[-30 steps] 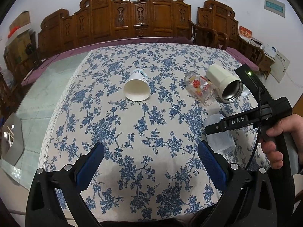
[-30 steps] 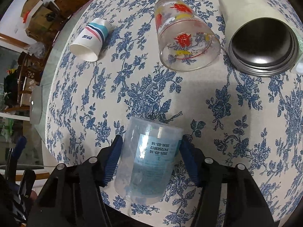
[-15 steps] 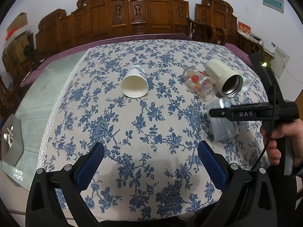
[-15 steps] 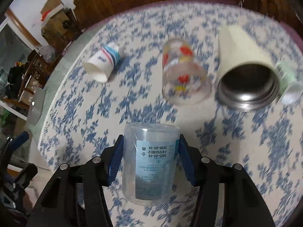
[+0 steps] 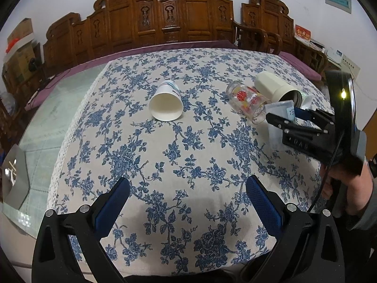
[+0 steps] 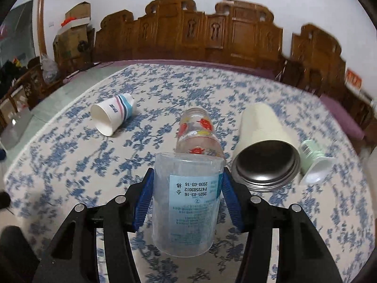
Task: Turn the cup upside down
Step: 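Lower the inverted clear cup onto the tablecloth and open the right gripper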
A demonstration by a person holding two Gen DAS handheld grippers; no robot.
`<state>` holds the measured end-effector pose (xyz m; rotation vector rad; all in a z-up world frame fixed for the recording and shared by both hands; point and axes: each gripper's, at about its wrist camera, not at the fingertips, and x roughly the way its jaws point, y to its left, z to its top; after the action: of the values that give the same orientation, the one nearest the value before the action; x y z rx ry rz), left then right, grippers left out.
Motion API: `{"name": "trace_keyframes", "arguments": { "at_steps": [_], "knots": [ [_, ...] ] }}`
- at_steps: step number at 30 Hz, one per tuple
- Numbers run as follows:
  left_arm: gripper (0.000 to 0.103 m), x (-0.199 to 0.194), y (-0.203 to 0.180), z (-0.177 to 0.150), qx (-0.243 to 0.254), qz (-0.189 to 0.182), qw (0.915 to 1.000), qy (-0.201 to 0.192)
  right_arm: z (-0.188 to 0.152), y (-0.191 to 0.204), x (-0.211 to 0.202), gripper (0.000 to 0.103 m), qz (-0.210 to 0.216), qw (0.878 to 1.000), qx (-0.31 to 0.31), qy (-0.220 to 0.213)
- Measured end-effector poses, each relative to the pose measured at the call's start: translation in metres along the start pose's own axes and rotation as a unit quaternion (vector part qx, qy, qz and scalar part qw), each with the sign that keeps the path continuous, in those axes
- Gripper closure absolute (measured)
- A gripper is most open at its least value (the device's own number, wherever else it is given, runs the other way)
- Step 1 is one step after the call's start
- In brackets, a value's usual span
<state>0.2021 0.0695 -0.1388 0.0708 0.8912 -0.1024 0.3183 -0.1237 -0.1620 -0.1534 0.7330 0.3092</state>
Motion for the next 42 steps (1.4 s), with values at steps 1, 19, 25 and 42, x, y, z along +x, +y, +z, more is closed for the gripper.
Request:
{"name": "trace_keyframes", "arguments": {
  "at_steps": [1, 19, 25, 42],
  "knots": [
    [0.008, -0.001, 0.000, 0.000, 0.000, 0.000, 1.0000, -0.001, -0.003, 0.001, 0.001, 0.045, -0.007, 1.000, -0.002, 0.000],
    [0.008, -0.026, -0.013, 0.005, 0.005, -0.011, 0.9993, -0.034, -0.050, -0.001, -0.036, 0.044, -0.012, 1.000, 0.015, -0.006],
    [0.008, -0.030, -0.022, 0.005, 0.006, -0.007, 0.9992, -0.040, -0.048, -0.007, -0.045, 0.031, 0.006, 0.999, 0.032, 0.009],
    [0.008, -0.050, -0.069, -0.015, -0.015, -0.003, 0.9991, -0.039, -0.057, -0.037, -0.139, 0.003, 0.027, 0.997, 0.069, -0.018]
  ]
}}
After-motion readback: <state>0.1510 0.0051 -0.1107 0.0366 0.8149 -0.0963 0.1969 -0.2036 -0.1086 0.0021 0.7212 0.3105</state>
